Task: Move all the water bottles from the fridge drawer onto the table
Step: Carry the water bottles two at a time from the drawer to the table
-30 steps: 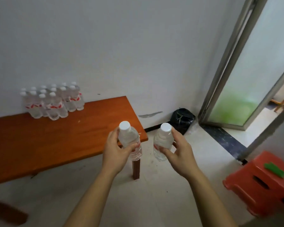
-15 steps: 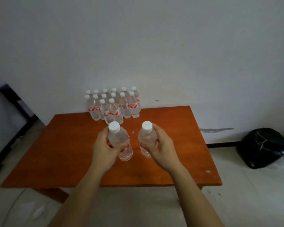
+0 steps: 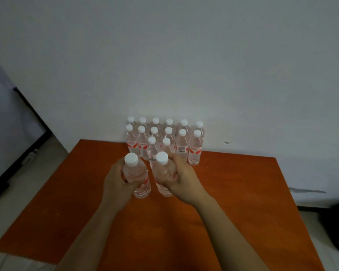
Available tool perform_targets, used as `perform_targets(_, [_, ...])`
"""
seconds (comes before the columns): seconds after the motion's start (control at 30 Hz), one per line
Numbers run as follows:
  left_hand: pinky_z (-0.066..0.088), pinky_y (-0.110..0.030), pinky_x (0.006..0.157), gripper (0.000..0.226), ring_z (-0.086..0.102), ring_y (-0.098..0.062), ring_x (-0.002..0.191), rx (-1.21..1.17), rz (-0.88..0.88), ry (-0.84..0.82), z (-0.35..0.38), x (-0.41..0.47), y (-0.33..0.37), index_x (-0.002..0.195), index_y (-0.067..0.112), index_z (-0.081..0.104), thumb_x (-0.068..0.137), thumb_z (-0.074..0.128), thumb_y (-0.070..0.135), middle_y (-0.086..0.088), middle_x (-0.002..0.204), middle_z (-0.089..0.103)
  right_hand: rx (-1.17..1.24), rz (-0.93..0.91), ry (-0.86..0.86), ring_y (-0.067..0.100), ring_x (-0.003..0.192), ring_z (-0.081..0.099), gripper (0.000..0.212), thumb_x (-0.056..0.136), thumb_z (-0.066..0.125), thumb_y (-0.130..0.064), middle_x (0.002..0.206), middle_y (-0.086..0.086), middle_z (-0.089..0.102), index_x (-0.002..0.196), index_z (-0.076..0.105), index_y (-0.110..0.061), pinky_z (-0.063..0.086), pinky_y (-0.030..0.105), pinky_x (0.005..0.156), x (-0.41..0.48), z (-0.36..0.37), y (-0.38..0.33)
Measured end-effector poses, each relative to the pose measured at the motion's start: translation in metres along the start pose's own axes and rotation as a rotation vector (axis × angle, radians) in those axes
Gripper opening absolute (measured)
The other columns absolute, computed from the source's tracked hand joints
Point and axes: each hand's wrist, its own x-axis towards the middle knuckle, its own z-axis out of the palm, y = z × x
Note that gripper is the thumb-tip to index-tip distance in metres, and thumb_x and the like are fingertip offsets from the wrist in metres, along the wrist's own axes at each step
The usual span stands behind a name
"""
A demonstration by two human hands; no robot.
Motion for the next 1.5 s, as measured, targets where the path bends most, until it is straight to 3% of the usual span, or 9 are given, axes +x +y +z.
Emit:
perform_targets(0.13, [0.055,-0.038,0.09,0.073,0.063,-0.01,0.11,-0.082,-0.003,-0.112,-0.017,0.068,-0.046,0.132,0.031,0.053,0.07,0.088,0.019,0.012,0.124,0.063,-0.055,0.048,0.028,0.004,0.126,0.052,0.072,0.079,0.082,-0.035,0.135,-0.018,0.055,0.138,0.04,-0.035,0.05,0.041,0.102,0.057,0.042,0.0])
perform_targets(0.27, [0.052,-0.028,0.085,0.067,0.06,0.005,0.106,-0.067,0.014,-0.216,-0.035,0.125,-0.085,0.113,0.057,0.053,0.068,0.088,0.022,0.028,0.113,0.062,-0.127,0.141,0.017,0.0,0.12,0.053,0.069,0.08,0.08,-0.04,0.133,-0.018,0.056,0.137,0.04,-0.036,0.049,0.029,0.098,0.105,0.083,-0.001])
perform_targets(0.37, [0.054,-0.033,0.088,0.062,0.062,-0.001,0.105,-0.013,0.02,-0.277,-0.041,0.164,-0.114,0.12,0.042,0.058,0.068,0.088,0.024,0.02,0.114,0.066,-0.187,0.207,-0.02,-0.003,0.115,0.053,0.069,0.079,0.081,-0.038,0.129,-0.021,0.058,0.133,0.039,-0.046,0.044,0.022,0.092,0.136,0.105,0.003])
perform_targets(0.47, [0.052,-0.037,0.09,0.061,0.063,-0.012,0.11,0.055,0.036,-0.348,-0.039,0.195,-0.139,0.126,0.028,0.061,0.071,0.087,0.028,0.008,0.123,0.068,-0.338,0.241,-0.072,0.013,0.118,0.06,0.067,0.081,0.08,-0.036,0.133,-0.01,0.062,0.137,0.044,-0.04,0.052,0.037,0.095,0.16,0.121,0.011])
perform_targets(0.83, [0.055,-0.036,0.088,0.044,0.065,-0.016,0.105,0.068,0.013,-0.493,-0.012,0.255,-0.169,0.119,0.026,0.061,0.08,0.08,0.028,0.005,0.117,0.068,-0.486,0.392,-0.007,0.023,0.105,0.065,0.038,0.088,0.068,-0.009,0.123,0.003,0.065,0.124,0.06,-0.018,0.057,0.04,0.085,0.223,0.157,0.051])
perform_targets(1.07, [0.051,-0.04,0.098,0.055,0.057,-0.022,0.119,0.133,0.036,-0.481,-0.001,0.264,-0.175,0.134,0.018,0.055,0.084,0.077,0.027,-0.004,0.135,0.054,-0.486,0.61,0.122,0.024,0.088,0.07,0.059,0.086,0.065,0.005,0.113,0.008,0.068,0.138,0.044,-0.014,0.057,0.033,0.068,0.226,0.177,0.061])
perform_targets(1.3, [0.05,-0.037,0.098,0.06,0.055,-0.024,0.123,0.126,0.037,-0.501,0.002,0.259,-0.193,0.141,0.021,0.047,0.087,0.074,0.023,-0.005,0.139,0.05,-0.474,0.611,0.181,0.027,0.096,0.07,0.07,0.089,0.062,0.002,0.133,0.011,0.062,0.15,0.03,-0.016,0.06,0.039,0.076,0.222,0.19,0.061])
perform_targets(1.4, [0.05,-0.036,0.093,0.066,0.055,-0.022,0.124,0.13,0.062,-0.495,0.001,0.254,-0.196,0.142,0.028,0.042,0.085,0.076,0.033,0.0,0.143,0.046,-0.407,0.488,0.255,0.024,0.095,0.069,0.085,0.09,0.065,-0.004,0.155,0.009,0.04,0.157,0.015,-0.021,0.058,0.03,0.066,0.215,0.19,0.051])
perform_targets(1.5, [0.05,-0.042,0.098,0.069,0.048,-0.019,0.131,0.113,0.127,-0.479,-0.004,0.253,-0.188,0.146,0.037,0.036,0.086,0.071,0.043,0.005,0.148,0.042,-0.405,0.372,0.318,0.008,0.068,0.061,0.073,0.093,0.058,-0.006,0.158,0.006,0.034,0.155,0.022,-0.02,0.045,0.017,0.049,0.203,0.186,0.039])
